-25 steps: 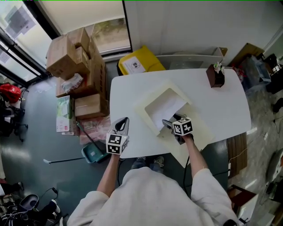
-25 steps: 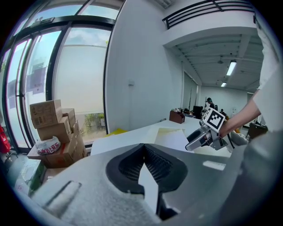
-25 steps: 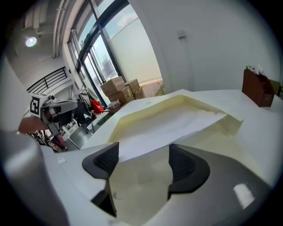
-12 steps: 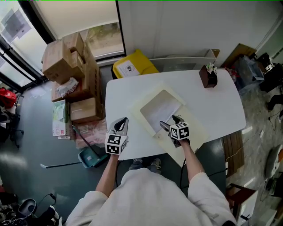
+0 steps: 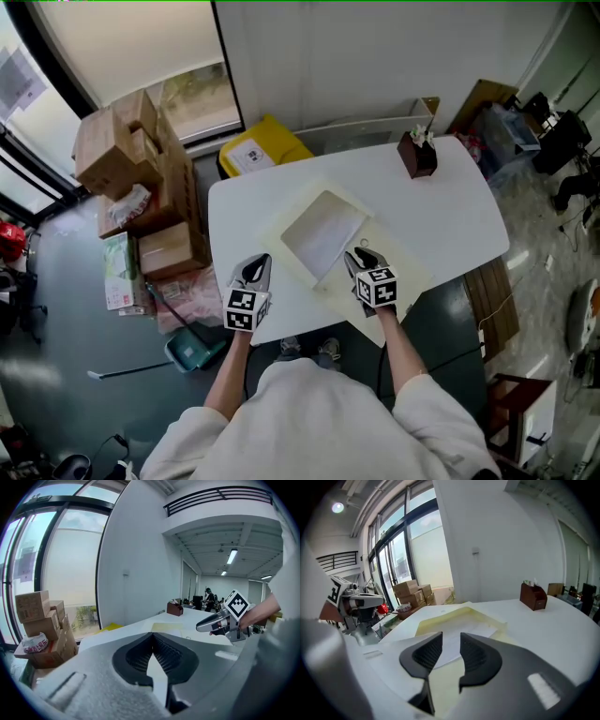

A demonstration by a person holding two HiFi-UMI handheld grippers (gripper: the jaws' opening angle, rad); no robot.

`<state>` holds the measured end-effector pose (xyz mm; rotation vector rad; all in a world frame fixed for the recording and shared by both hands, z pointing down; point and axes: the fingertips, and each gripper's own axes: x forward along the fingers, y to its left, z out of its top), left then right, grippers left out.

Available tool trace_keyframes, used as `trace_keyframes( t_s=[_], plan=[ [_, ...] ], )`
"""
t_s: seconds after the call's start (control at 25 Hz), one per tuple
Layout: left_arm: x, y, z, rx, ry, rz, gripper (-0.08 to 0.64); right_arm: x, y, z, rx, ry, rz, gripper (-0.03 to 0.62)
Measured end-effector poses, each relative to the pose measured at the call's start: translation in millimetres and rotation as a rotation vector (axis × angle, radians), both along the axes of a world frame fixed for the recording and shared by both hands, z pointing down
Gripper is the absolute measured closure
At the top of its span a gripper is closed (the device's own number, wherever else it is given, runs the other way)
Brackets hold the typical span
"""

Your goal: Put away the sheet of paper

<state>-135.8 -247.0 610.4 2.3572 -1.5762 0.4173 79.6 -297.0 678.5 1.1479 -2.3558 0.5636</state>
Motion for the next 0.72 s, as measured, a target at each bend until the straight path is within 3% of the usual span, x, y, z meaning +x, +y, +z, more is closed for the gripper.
trace_keyframes(
  t_s=[0.24, 0.48, 0.72],
  plan=[
    [24, 0, -3, 0.008, 0.009, 0.052, 0.554, 32, 13, -13, 0.046, 0.013, 0.092, 0.585],
    [44, 2, -9, 0.019, 0.022, 0.088, 0.554, 62, 26, -38, 0.113, -0.013, 0.174, 0.591],
    [59, 2, -16, 0.033, 0.019, 0.119, 0.554, 86, 43, -86, 0.248, -0.023, 0.234, 0.591]
  ],
)
